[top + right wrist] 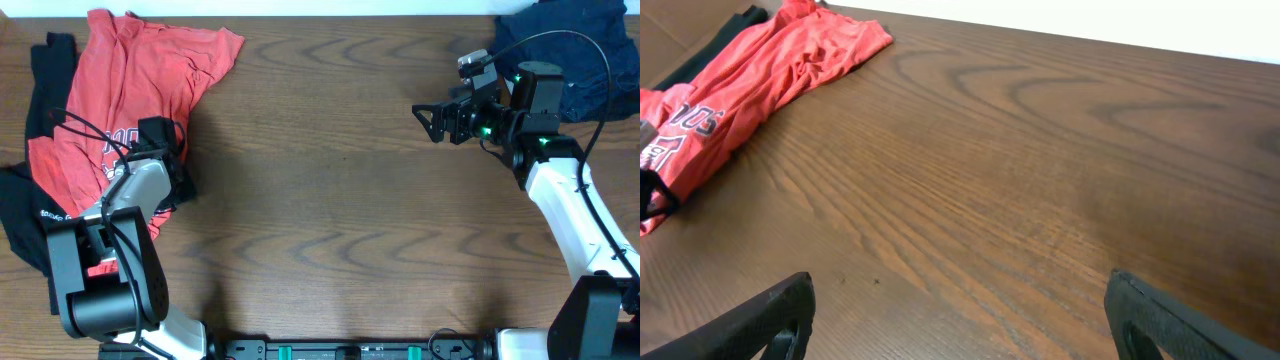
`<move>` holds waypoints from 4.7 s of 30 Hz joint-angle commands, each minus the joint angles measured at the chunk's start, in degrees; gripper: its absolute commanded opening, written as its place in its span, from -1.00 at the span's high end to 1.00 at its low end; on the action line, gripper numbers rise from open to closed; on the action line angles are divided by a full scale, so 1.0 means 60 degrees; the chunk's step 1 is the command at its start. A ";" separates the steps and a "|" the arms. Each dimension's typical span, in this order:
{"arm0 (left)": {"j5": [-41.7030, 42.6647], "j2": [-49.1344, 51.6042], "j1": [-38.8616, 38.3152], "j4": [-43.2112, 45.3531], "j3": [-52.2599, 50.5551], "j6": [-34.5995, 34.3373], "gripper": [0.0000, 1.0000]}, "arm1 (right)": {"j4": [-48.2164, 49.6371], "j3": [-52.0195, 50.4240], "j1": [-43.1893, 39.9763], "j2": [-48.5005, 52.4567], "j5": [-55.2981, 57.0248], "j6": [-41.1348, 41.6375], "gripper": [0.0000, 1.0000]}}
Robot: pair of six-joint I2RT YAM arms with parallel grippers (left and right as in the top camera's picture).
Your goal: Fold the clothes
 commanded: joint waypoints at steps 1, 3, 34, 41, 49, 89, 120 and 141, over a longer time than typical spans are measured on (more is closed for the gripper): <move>-0.0120 0.0382 0.0047 0.0033 0.0091 -0.0007 0.70 | -0.0033 0.0178 0.0080 0.0029 -0.0004 -0.0029 -0.80; -0.0120 0.0419 0.0047 0.0160 0.0095 -0.0397 0.88 | -0.0036 0.0175 0.0080 0.0029 -0.0004 -0.0033 -0.79; 0.2499 -0.2747 -0.5224 0.1100 0.0645 -0.1432 0.88 | 0.0550 0.0182 -0.0896 -0.0466 -0.0055 0.0772 -0.53; 0.2499 -0.2335 -0.6907 0.2069 0.0645 -0.1909 0.88 | 0.0200 0.0182 -0.1690 -0.1126 -0.0051 0.0798 -0.57; 0.2492 -0.1512 -0.8207 0.3155 0.0645 -0.2521 0.88 | -0.0197 0.0182 -0.2120 -0.1461 -0.0051 0.0805 -0.59; 0.1953 -0.1140 0.1188 0.1902 0.0659 -0.0834 -0.66 | -0.0758 0.0178 -0.2102 -0.1457 -0.0044 0.0790 -0.70; 0.1446 0.2543 0.3493 0.4535 0.0659 -0.0892 -0.68 | -0.1111 0.0178 -0.2102 -0.1457 0.0033 0.0794 -0.70; 0.2674 -0.0809 0.3763 0.5599 0.0678 -0.0302 -0.89 | -0.0765 0.0178 -0.1963 -0.1457 0.0033 0.0718 -0.70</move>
